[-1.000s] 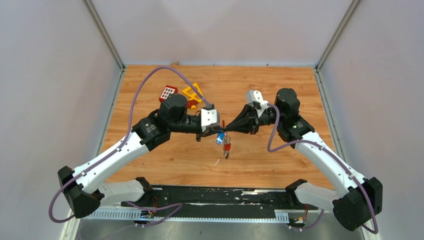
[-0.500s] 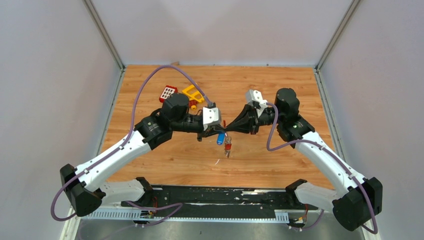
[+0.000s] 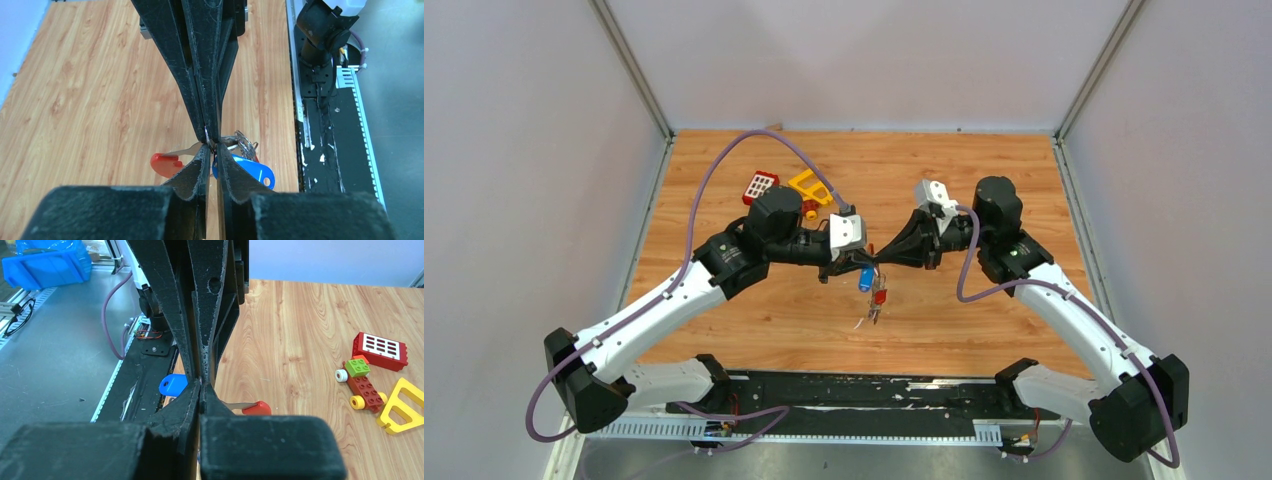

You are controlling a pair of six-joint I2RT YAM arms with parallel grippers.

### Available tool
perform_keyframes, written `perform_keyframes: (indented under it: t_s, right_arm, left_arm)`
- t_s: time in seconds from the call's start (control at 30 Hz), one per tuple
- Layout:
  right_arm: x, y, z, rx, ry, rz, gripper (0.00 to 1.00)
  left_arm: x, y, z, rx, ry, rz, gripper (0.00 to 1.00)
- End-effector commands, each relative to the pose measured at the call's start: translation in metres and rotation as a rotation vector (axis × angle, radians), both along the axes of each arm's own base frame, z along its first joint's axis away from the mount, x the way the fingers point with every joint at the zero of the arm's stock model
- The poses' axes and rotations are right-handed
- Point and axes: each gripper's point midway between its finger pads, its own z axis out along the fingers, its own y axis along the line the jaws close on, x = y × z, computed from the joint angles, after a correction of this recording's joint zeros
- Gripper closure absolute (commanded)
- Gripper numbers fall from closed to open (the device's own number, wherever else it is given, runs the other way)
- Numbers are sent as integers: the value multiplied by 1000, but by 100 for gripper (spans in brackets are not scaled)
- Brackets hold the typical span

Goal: Put the keys on the keyring

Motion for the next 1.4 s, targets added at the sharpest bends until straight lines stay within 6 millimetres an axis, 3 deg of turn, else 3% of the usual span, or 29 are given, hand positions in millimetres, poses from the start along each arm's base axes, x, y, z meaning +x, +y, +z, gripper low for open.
perform_keyframes:
  t_s: [0.0,0.17,0.43,0.57,0.7,0.9,1.07,1.37]
  right_arm:
    - [10,0,12,23,-72,-40,100]
    - [10,0,12,23,-73,-40,100]
    - [11,1,9,18,-67,-44,100]
    - [14,1,6,8,-68,-55,100]
    - [17,-2,5,-13,-72,-77,86]
    - [18,-6,8,-18,-108,-115,63]
    - [18,-5,9,-14,-109,-111,61]
    - [21,-1,8,-3,-77,-106,57]
  left_arm:
    - [-10,-9,31,-87,-31,-63,85]
    - [-10,-9,32,-89,-28,-67,84]
    - [-10,-11,30,-89,-20,-69,100]
    - [-8,-9,31,-89,-21,-51,100]
    - [-2,-5,26,-56,-24,-9,100]
    - [17,13,6,131,-6,111,100]
    - [24,25,4,244,9,182,100]
    - [18,31,2,369,79,211,100]
